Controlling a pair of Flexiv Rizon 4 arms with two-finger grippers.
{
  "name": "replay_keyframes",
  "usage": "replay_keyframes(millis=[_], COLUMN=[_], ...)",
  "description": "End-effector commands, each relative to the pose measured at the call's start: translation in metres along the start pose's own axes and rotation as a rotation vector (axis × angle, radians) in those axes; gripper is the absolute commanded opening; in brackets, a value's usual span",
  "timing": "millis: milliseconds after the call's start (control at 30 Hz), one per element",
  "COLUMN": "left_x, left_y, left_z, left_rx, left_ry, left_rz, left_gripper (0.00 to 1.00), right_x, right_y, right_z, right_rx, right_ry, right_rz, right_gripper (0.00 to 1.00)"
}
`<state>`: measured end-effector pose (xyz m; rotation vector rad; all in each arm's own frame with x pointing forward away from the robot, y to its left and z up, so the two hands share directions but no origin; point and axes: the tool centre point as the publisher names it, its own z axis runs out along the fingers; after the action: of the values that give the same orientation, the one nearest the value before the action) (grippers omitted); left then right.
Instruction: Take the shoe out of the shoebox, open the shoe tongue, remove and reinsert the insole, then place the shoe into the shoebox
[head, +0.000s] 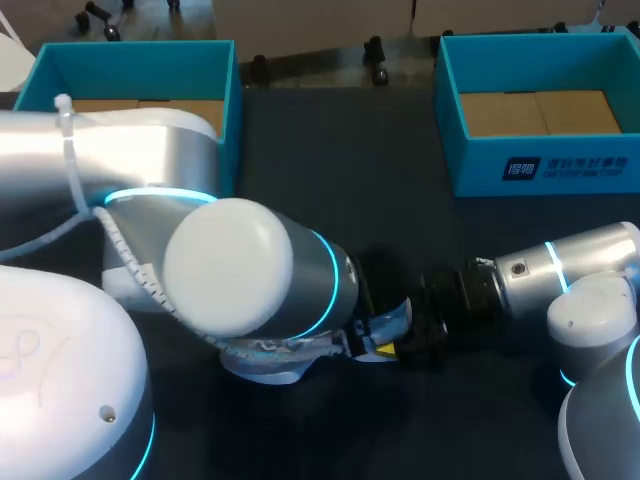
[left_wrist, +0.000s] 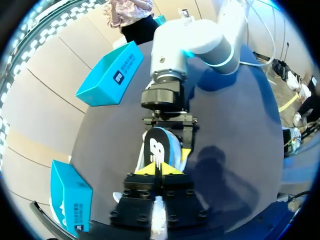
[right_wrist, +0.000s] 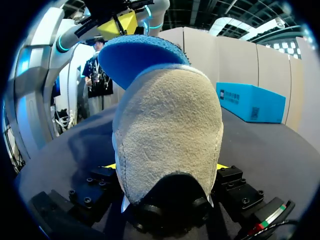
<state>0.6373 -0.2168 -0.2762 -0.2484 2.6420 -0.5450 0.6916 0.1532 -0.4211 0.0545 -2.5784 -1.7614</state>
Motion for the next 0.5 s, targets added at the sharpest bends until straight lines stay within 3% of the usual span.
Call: replay_keyframes(millis=[33,233,500], left_x=[0.004,0.016,0.035], left_y=[0.011,0.014,0.013], left_z=[-0.014,-0.011,0.007], left_rx=[0.014,0.013,0.032], left_ry=[-0.001,0.001,-0.060], left_rz=[0.008,0.021,0.022], left_gripper=[0.30,0.38,0.40], right_x=[0.001,0.001,0.001], right_y=[0.000,0.000,0.000], right_z=[0.002,0.002,0.002], right_rx=[0.003,0.003,0.003], right_ry=[-0.001,-0.001,-0.001], right_rz=[0.001,0.001,0.001], right_gripper=[0.00,0.00,0.00])
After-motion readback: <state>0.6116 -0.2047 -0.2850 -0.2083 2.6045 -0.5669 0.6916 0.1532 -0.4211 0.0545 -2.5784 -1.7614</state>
